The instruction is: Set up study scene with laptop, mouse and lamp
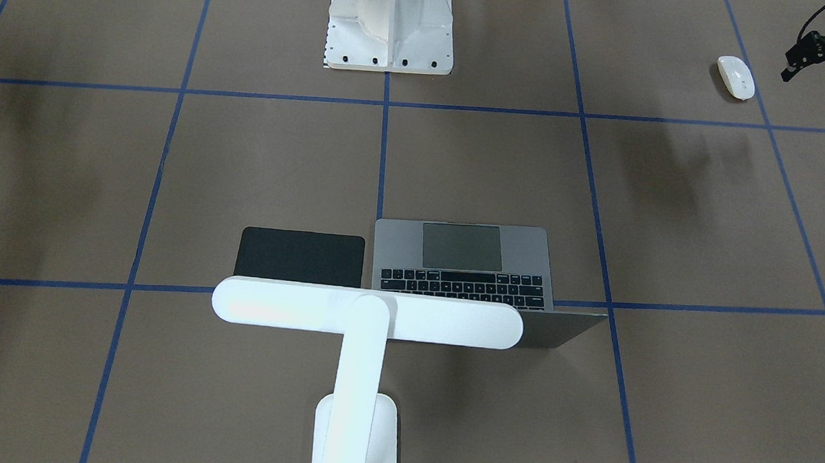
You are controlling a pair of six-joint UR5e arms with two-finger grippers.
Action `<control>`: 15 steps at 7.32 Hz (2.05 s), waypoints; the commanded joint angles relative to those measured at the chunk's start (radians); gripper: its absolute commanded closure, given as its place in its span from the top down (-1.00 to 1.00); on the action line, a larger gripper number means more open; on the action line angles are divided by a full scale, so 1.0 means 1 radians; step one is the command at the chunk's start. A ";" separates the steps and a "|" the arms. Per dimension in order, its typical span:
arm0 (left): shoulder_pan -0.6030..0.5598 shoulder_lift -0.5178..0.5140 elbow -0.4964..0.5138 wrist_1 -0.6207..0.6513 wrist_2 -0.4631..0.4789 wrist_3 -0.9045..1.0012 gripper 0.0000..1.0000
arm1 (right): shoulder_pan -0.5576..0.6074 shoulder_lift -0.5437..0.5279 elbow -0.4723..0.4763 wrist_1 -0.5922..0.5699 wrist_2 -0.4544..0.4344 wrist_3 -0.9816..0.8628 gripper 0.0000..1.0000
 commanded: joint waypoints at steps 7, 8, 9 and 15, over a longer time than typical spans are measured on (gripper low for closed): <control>0.718 0.040 0.033 -0.228 0.315 -0.655 1.00 | -0.001 -0.005 0.000 0.002 0.000 0.000 1.00; 0.722 0.040 0.042 -0.230 0.315 -0.655 1.00 | -0.001 -0.003 0.000 0.002 0.000 0.000 1.00; 0.727 0.028 0.063 -0.241 0.315 -0.643 1.00 | -0.001 -0.002 -0.002 0.002 0.000 0.000 1.00; 0.730 -0.021 0.154 -0.314 0.315 -0.633 0.99 | -0.003 0.003 -0.002 0.002 -0.002 0.002 1.00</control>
